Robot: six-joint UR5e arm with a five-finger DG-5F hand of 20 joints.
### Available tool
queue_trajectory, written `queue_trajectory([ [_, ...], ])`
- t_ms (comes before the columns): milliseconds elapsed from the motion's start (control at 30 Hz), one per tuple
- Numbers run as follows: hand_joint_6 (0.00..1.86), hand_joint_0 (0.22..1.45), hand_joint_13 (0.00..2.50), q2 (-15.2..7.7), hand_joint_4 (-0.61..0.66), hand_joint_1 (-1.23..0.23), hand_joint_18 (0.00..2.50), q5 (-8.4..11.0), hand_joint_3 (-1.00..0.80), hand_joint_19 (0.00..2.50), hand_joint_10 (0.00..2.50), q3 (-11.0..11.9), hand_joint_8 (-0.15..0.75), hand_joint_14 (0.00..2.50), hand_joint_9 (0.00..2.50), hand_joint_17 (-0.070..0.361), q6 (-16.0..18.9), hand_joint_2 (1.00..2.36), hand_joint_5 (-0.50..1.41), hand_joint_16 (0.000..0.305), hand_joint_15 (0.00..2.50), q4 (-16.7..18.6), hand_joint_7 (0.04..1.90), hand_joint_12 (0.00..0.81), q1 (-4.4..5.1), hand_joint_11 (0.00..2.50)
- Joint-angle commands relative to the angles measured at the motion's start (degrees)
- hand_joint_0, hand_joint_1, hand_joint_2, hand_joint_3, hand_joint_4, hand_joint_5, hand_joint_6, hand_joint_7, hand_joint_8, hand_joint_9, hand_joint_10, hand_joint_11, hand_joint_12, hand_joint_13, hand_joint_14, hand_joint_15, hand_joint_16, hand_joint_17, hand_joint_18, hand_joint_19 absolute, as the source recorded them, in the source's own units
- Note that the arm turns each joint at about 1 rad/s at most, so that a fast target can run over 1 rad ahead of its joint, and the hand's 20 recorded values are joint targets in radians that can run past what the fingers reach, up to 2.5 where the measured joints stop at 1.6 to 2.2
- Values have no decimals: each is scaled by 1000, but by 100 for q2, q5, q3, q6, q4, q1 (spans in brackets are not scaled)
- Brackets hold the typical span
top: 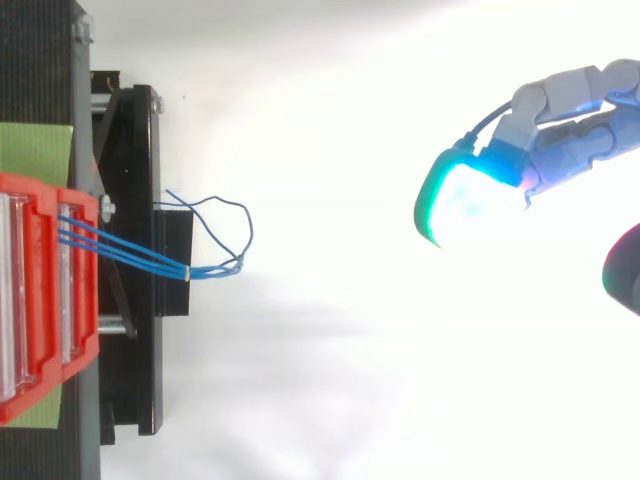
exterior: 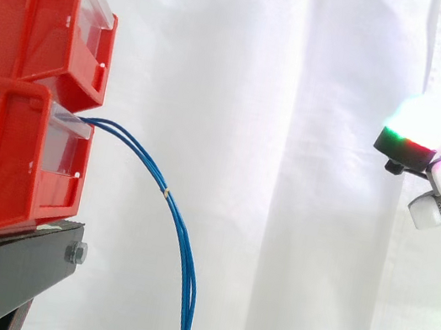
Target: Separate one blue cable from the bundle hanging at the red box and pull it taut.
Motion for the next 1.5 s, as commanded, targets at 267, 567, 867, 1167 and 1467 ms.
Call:
queue_trajectory([
  [267, 503, 568, 424, 0, 276, -498, 460, -1, -500, 405, 13, 2, 282, 9, 574, 95, 0, 1000, -187, 42, 244, 0, 916, 313, 2, 421],
  [567, 503, 569, 417, 0, 278, -498, 446, -1, -500, 388, 15, 2, 286, 9, 577, 92, 0, 1000, -187, 41, 239, 0, 911, 308, 2, 433],
  [867, 503, 570, 416, 0, 280, -498, 442, 8, -500, 391, 13, 2, 287, 9, 578, 91, 0, 1000, -186, 40, 248, -18, 913, 306, 2, 431],
  [1167, 503, 570, 418, -18, 284, -497, 442, 25, -500, 392, 15, -7, 286, 9, 580, 91, -492, 1000, -185, 40, 244, 141, 919, 305, 28, 422],
  [1467, 503, 571, 419, -97, 283, -497, 441, 69, -500, 392, 13, -25, 286, 9, 583, 90, -721, 1000, -184, 40, 237, 1011, 915, 304, 63, 428],
])
